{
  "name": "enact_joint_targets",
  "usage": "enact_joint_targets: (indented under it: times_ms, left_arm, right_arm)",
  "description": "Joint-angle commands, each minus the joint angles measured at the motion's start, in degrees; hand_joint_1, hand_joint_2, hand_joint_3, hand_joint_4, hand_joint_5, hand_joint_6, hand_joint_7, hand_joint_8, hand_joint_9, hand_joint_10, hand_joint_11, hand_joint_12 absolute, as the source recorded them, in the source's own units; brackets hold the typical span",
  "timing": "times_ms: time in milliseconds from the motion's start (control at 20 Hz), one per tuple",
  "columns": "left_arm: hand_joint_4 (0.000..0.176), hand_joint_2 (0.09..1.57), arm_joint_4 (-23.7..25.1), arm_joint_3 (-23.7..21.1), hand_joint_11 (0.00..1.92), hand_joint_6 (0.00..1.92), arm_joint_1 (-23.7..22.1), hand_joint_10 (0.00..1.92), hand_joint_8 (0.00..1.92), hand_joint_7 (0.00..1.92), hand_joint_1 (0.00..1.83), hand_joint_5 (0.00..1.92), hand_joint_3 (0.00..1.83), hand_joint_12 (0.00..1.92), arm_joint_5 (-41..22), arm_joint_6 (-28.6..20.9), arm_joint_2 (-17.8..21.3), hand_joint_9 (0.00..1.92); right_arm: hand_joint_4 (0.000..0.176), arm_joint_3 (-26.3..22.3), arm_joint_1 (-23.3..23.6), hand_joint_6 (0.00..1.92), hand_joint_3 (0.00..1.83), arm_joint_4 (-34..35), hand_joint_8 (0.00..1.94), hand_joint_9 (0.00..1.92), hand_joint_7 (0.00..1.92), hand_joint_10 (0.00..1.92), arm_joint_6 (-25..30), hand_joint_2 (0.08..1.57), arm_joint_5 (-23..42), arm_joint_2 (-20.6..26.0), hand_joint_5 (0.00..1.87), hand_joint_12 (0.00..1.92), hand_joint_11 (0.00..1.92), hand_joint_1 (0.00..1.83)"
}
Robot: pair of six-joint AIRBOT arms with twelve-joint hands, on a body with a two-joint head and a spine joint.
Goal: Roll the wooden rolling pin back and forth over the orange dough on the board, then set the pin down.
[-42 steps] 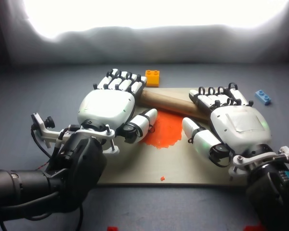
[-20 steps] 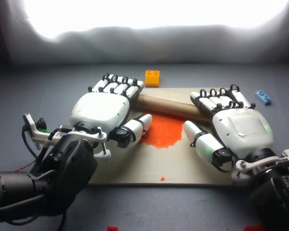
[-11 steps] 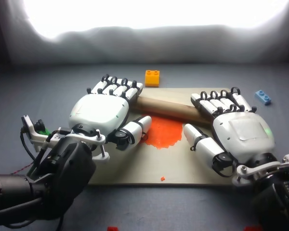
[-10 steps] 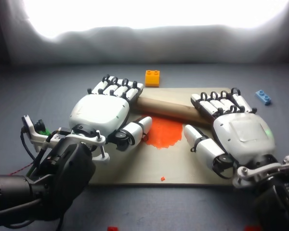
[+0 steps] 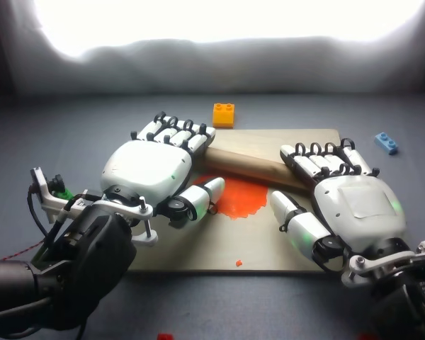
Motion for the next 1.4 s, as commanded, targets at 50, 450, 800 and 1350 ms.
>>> enact_joint_targets:
  times_ms: [50, 450, 800, 1350]
  left_arm:
    - [0.0, 1.5, 1.1, -0.3, 0.0, 0.0, 0.3, 0.01, 0.0, 0.24, 0.0, 0.21, 0.0, 0.25, -2.2, 0.3, 0.8, 0.19]
    - [0.0, 1.51, 0.5, -1.3, 0.0, 0.0, 0.5, 0.0, 0.0, 0.25, 0.0, 0.22, 0.0, 0.2, -1.1, 0.3, 2.0, 0.19]
    - [0.0, 1.51, -0.9, -3.0, 0.0, 0.0, 0.4, 0.0, 0.0, 0.26, 0.0, 0.22, 0.0, 0.22, -0.9, 0.3, 3.8, 0.2]
    - [0.0, 1.51, 0.6, -4.9, 0.0, 0.0, 0.8, 0.0, 0.0, 0.23, 0.0, 0.21, 0.0, 0.19, -3.7, 0.9, 3.7, 0.18]
  right_arm:
    - [0.0, -0.5, -0.8, 0.01, 0.04, -1.2, 0.0, 0.35, 0.42, 0.01, -0.3, 1.57, 2.2, -0.1, 0.4, 0.77, 0.0, 0.0]
    - [0.0, -1.1, -1.1, 0.01, 0.02, -1.2, 0.01, 0.35, 0.42, 0.0, -0.4, 1.57, 2.3, -0.1, 0.38, 0.75, 0.0, 0.0]
    - [0.0, -1.1, -1.1, 0.0, 0.01, -1.2, 0.0, 0.33, 0.4, 0.0, -0.5, 1.56, 2.3, -0.1, 0.36, 0.73, 0.0, 0.0]
    - [0.0, -1.6, -1.2, 0.0, 0.01, -1.2, 0.0, 0.33, 0.39, 0.0, -0.4, 1.56, 2.4, -0.1, 0.35, 0.66, 0.0, 0.0]
